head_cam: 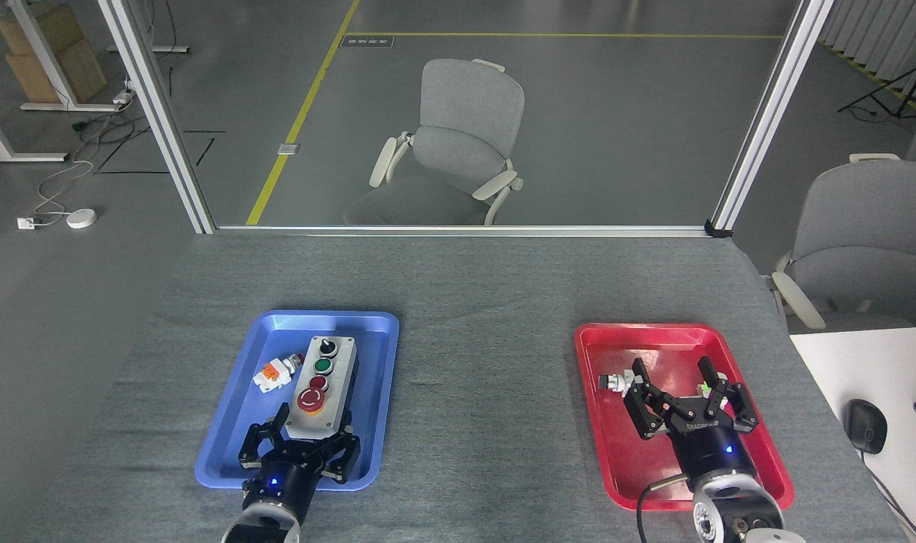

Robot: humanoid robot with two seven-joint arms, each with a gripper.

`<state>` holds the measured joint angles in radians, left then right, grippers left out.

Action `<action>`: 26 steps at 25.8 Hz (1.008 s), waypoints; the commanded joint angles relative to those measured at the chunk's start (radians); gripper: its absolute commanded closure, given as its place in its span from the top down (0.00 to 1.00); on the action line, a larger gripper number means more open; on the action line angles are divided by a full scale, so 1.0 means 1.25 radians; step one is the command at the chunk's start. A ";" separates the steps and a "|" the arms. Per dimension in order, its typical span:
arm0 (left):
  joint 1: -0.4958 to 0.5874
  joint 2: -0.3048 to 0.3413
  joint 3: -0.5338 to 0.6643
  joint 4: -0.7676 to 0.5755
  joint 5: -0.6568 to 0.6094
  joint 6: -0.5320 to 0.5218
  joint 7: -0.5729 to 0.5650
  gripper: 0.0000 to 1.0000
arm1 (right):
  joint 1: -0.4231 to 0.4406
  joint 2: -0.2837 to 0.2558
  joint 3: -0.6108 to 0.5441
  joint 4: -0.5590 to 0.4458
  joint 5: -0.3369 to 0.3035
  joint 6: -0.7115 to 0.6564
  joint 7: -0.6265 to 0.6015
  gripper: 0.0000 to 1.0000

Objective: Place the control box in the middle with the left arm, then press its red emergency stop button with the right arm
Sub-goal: 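Pull the grey control box toward the robot with the left gripper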

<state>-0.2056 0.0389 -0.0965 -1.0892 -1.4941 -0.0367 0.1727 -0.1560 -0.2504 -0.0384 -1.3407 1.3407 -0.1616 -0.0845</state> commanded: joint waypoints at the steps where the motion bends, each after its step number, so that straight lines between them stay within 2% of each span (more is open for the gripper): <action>1: -0.017 0.000 -0.003 0.034 0.001 0.000 0.009 0.99 | 0.000 -0.001 -0.001 0.000 0.000 -0.004 0.001 0.99; 9: -0.052 -0.004 0.000 0.131 0.009 -0.003 0.036 0.99 | 0.000 0.002 -0.001 0.000 0.000 -0.004 0.001 0.99; 13: -0.059 -0.007 0.000 0.146 0.010 -0.001 0.046 0.99 | 0.000 0.004 -0.001 0.000 0.000 -0.004 0.001 0.99; 18: -0.083 -0.010 0.005 0.207 0.013 -0.001 0.075 0.92 | 0.000 0.004 -0.001 0.000 0.000 -0.003 0.001 0.99; 19: -0.086 -0.011 0.005 0.216 0.015 -0.003 0.088 0.90 | 0.000 0.004 -0.002 0.000 0.000 -0.003 0.001 0.99; 22: -0.086 -0.011 0.006 0.215 0.015 -0.004 0.110 0.73 | 0.000 0.004 -0.001 0.000 0.000 -0.003 0.001 0.99; 26: -0.086 -0.010 0.006 0.216 0.016 -0.012 0.137 0.37 | 0.000 0.003 -0.002 0.000 0.000 -0.002 0.001 0.99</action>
<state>-0.3119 0.0246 -0.0894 -0.8217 -1.4758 -0.0446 0.3087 -0.1565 -0.2456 -0.0413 -1.3408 1.3407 -0.1655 -0.0824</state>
